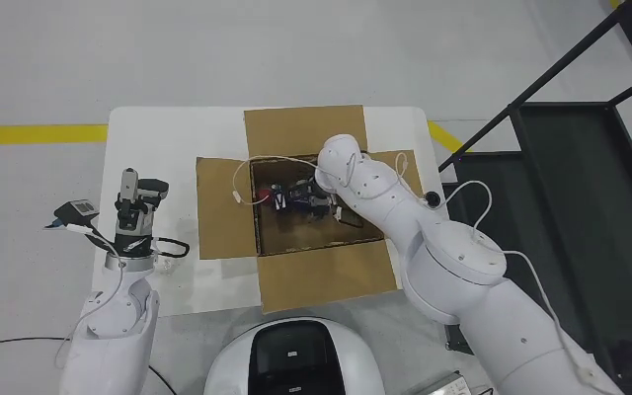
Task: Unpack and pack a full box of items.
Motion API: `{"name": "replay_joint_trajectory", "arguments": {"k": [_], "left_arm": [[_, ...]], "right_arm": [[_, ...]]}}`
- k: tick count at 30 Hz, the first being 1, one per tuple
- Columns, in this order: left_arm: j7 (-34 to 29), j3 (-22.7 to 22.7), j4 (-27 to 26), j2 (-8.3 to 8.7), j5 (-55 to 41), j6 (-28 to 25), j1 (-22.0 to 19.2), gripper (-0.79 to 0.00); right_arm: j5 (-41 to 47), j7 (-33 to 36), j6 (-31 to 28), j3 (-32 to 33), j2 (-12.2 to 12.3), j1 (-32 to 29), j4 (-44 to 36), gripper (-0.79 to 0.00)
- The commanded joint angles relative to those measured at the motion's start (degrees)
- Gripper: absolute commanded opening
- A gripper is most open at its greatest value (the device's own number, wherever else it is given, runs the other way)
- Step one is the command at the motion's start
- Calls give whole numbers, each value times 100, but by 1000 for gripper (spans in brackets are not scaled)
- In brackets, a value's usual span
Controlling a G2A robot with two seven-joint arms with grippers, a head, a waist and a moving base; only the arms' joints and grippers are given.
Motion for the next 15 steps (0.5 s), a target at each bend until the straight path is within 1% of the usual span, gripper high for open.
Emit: {"name": "replay_joint_trajectory", "arguments": {"k": [1,2,3,4,6,7,8,11,12,15], "left_arm": [[1,0,0,0,0,0,0,0],[1,0,0,0,0,0,0,0],[1,0,0,0,0,0,0,0],[1,0,0,0,0,0,0,0],[1,0,0,0,0,0,0,0],[1,0,0,0,0,0,0,0],[1,0,0,0,0,0,0,0],[1,0,0,0,0,0,0,0],[1,0,0,0,0,0,0,0],[1,0,0,0,0,0,0,0]], "right_arm": [[41,9,51,27,-6,-10,34,-83],[52,38,64,33,-14,-19,29,-120],[70,65,72,43,-23,-25,23,-219],[90,105,93,54,-33,-33,28,-252],[125,228,128,70,-57,-48,35,-252],[148,290,157,82,-69,-53,48,-268],[177,351,183,96,-81,-61,59,-416],[252,484,222,133,-109,-82,96,-671],[270,527,229,142,-116,-87,114,-785],[293,564,231,161,-123,-97,145,-785]]}}
